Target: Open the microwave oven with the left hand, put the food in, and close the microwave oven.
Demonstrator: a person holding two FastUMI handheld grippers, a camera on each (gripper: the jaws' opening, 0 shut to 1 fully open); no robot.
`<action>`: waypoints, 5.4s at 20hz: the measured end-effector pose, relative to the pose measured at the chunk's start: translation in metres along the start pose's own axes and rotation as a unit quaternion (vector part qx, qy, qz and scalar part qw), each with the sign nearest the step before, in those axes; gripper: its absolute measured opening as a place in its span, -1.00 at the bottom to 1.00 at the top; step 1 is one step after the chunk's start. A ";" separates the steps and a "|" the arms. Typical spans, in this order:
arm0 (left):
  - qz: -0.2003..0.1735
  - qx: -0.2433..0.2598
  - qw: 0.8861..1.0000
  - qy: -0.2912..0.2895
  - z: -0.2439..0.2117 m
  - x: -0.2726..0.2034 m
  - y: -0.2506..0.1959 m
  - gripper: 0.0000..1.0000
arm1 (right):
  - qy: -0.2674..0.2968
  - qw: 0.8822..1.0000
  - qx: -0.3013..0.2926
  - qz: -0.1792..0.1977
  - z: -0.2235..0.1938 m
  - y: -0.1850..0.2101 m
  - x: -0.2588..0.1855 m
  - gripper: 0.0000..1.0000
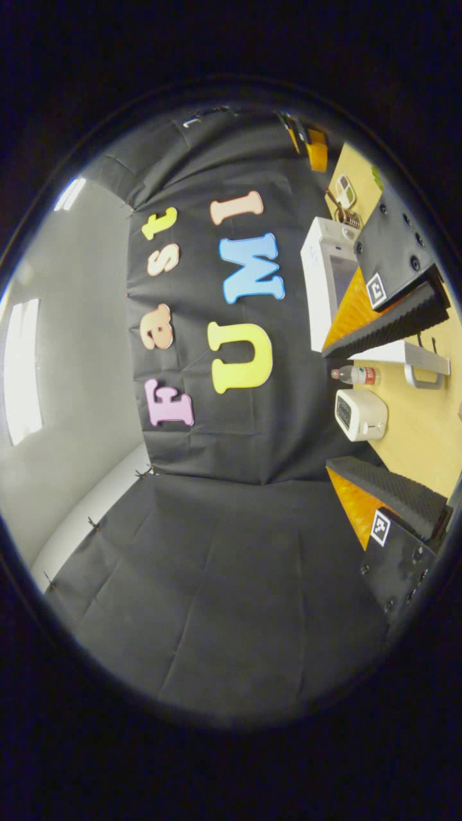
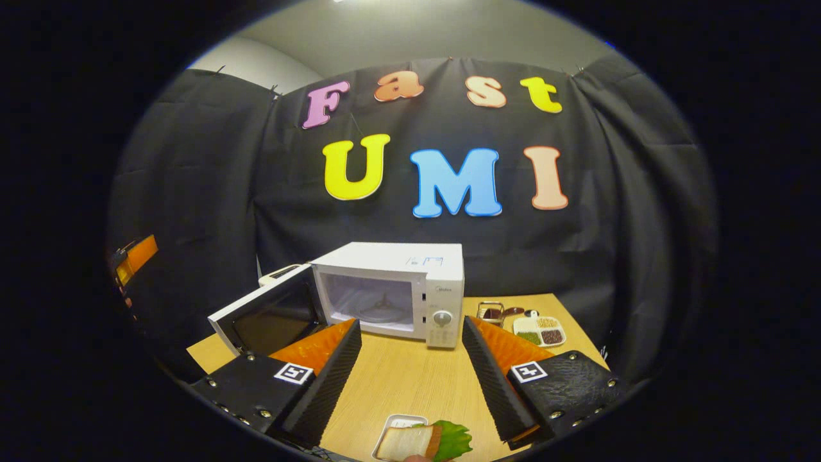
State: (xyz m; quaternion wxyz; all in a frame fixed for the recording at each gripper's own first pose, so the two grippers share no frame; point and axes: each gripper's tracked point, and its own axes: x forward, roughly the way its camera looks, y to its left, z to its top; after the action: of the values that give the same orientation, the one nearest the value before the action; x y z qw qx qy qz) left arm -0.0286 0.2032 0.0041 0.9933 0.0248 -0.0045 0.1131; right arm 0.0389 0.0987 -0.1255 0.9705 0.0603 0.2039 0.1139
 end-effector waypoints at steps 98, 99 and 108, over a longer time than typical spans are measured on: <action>0.056 0.072 0.993 0.076 -0.081 0.154 0.122 0.89 | 0.053 0.959 0.267 -0.072 -0.107 0.099 0.405 0.11; 0.056 0.074 0.993 0.074 -0.081 0.153 0.123 0.86 | 0.060 0.962 0.255 -0.078 -0.110 0.097 0.405 0.17; 0.062 0.061 0.994 0.068 -0.091 0.139 0.122 0.95 | 0.041 0.988 0.096 -0.117 -0.089 0.076 0.367 0.97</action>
State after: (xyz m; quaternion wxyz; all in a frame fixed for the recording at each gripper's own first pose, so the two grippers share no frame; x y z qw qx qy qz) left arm 0.0799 0.3579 -0.0785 0.9790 0.0776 0.0689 0.1758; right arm 0.3141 0.2689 -0.3339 0.9577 0.1244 0.2589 -0.0176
